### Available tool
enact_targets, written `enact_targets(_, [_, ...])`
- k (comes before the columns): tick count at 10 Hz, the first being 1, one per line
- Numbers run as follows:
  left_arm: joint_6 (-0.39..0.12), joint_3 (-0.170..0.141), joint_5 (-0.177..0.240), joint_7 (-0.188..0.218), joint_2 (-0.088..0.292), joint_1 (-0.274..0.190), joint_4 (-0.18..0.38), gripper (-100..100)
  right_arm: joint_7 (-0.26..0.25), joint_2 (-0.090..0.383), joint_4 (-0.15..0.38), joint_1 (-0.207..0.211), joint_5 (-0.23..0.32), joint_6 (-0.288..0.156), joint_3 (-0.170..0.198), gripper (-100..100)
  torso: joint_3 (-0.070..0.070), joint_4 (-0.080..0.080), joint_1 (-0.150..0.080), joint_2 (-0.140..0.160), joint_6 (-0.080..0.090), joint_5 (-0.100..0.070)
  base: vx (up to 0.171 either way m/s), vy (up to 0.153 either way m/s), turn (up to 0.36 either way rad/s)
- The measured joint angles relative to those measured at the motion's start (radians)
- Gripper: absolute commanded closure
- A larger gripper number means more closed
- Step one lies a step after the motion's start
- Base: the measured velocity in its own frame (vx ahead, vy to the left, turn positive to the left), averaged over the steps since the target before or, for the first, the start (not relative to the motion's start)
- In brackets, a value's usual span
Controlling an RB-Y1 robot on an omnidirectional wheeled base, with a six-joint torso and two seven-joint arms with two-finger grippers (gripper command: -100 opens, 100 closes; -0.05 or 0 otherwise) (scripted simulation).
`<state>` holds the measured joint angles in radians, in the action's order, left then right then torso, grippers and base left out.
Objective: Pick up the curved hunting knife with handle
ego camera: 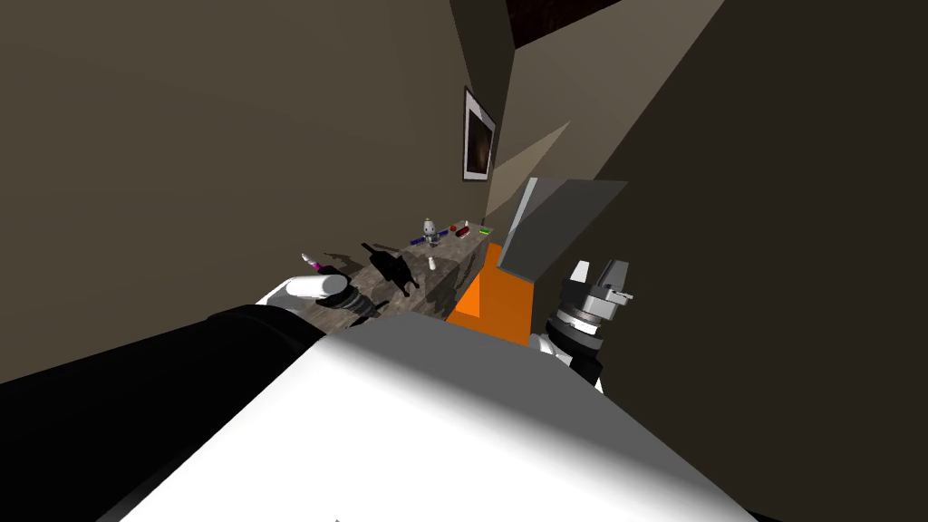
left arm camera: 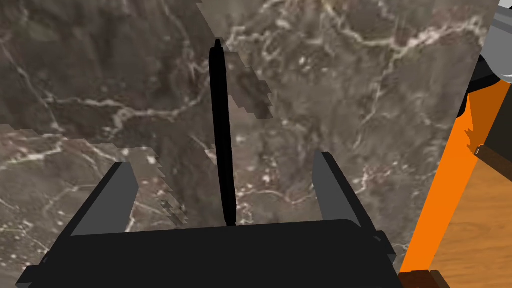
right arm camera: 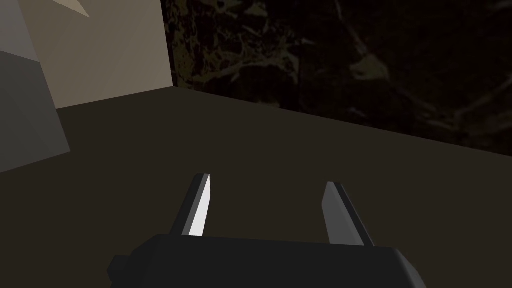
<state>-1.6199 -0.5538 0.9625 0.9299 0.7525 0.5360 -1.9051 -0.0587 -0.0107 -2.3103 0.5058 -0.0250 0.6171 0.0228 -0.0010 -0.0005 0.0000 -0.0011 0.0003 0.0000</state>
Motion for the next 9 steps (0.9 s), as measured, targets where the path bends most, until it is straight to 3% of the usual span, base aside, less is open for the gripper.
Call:
enact_targets(1, [-0.005,-0.001,0.001,0.002,0.001,0.000,0.000,0,0.000,0.000,0.000,0.000,0.000,0.000,0.000,0,0.000,0.000,0.000,0.001,0.000,0.000,0.000,0.000,0.000])
enact_targets(2, [-0.004,-0.001,0.001,0.001,0.001,0.000,0.000,-100,0.000,0.000,0.000,0.000,0.000,0.000,0.000,0,0.001,0.000,0.000,0.001,0.000,0.000,0.043,-0.018,0.083])
enact_targets(9, [0.009,-0.057,-0.008,-0.167,-0.010,-0.016,0.124,-100,0.000,0.000,0.000,0.000,0.000,0.000,0.000,0,-0.002,-0.001,-0.003,-0.003,0.000,-0.001,0.068,-0.047,0.071])
